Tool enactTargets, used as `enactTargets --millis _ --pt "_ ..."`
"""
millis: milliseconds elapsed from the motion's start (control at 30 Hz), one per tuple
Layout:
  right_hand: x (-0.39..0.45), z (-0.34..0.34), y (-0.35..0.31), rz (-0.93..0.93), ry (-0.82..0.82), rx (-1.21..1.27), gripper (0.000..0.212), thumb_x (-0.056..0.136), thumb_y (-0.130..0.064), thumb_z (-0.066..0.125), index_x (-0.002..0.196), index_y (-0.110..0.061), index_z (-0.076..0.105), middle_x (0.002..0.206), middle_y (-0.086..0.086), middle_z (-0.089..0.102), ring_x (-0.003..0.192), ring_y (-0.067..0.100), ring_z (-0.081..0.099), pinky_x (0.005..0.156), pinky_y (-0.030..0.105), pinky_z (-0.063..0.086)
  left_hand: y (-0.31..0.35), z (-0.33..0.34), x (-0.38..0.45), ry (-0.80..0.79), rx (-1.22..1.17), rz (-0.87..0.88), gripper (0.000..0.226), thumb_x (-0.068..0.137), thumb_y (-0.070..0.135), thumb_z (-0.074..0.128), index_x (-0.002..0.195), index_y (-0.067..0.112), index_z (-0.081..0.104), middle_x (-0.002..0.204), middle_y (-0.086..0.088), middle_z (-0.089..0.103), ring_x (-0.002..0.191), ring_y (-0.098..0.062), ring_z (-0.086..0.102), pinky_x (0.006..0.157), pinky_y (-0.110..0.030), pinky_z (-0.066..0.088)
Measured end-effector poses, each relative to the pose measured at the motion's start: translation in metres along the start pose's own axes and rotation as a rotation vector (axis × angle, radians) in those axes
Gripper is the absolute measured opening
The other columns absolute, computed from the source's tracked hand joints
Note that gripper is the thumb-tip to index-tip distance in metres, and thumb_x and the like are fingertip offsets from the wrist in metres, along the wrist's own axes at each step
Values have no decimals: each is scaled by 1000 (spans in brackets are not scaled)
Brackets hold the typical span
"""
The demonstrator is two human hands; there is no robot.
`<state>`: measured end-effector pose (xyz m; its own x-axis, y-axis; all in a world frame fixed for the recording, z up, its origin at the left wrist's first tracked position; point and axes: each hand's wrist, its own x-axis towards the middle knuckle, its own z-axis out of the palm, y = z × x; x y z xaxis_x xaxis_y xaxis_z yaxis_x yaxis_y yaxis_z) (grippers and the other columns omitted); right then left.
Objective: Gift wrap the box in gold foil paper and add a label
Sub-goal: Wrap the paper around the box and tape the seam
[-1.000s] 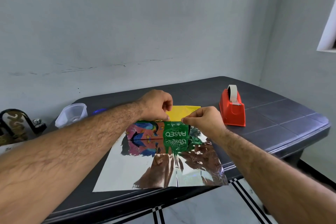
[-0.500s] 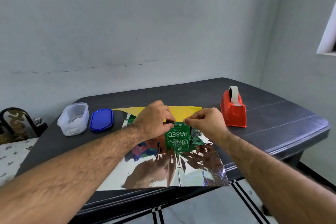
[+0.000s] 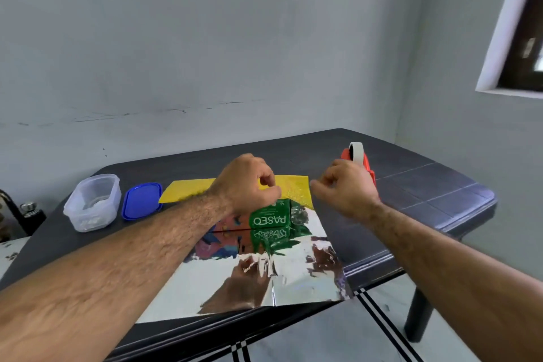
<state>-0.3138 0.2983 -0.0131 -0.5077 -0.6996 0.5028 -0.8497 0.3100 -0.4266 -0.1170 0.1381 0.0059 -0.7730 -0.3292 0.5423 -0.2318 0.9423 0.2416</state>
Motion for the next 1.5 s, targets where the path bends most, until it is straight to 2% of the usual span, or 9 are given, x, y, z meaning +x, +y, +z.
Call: enactTargets --millis 267,500,567,733,900,1067,1200,1367,1500 --pt "39 -33 66 780 184 290 25 87 -33 67 89 -10 78 86 4 74 83 24 70 78 35 61 76 67 82 -49 -158 -89 11 87 32 76 93 25 82 89 11 78 84 -8 69 80 -23 53" --pt "58 -38 82 1034 15 656 12 90 -8 73 84 -11 63 69 4 53 39 14 49 40 20 37 101 143 133 -211 -137 -349 20 87 39 78 94 21 82 95 2 78 92 -21 73 71 -28 52" --pt "63 -44 84 1074 -4 731 14 91 -4 73 87 -11 61 68 3 51 26 11 45 33 15 35 101 155 139 -196 -137 -365 24 88 43 77 98 22 83 97 1 79 94 -21 73 70 -29 49" --pt "75 -42 83 1054 139 879 35 76 -6 79 111 -6 73 70 1 52 50 14 46 39 21 38 98 156 144 -186 -163 -330 23 91 43 79 104 25 82 103 3 78 95 -17 72 79 -30 54" --pt "62 -37 76 1080 178 954 30 72 -6 77 102 -8 72 74 2 61 48 14 52 47 26 47 96 156 140 -180 -182 -335 18 90 41 80 95 25 82 94 4 77 88 -15 71 82 -33 59" --pt "37 -21 76 1105 235 1014 40 62 -3 79 101 -4 68 89 15 75 72 29 76 72 51 66 98 158 133 -203 -154 -347 21 90 42 80 82 23 79 78 4 73 77 -16 69 69 -30 55" --pt "24 -15 73 1108 302 929 35 65 -12 88 92 -5 66 81 11 72 69 26 75 69 44 67 102 158 133 -208 -141 -359 28 90 40 80 71 21 73 69 6 67 71 -16 65 60 -27 45" --pt "3 -4 71 1127 220 894 38 77 -14 92 89 -7 56 81 11 65 67 22 69 54 36 58 107 154 134 -226 -167 -380 20 89 40 81 91 20 81 88 4 75 82 -15 70 73 -29 54" --pt "15 -11 60 1093 341 1121 36 73 -10 83 104 -5 67 92 13 74 81 27 74 63 40 62 100 142 137 -333 -258 -427 9 90 8 77 93 14 83 96 -1 79 92 -17 73 78 -28 58"
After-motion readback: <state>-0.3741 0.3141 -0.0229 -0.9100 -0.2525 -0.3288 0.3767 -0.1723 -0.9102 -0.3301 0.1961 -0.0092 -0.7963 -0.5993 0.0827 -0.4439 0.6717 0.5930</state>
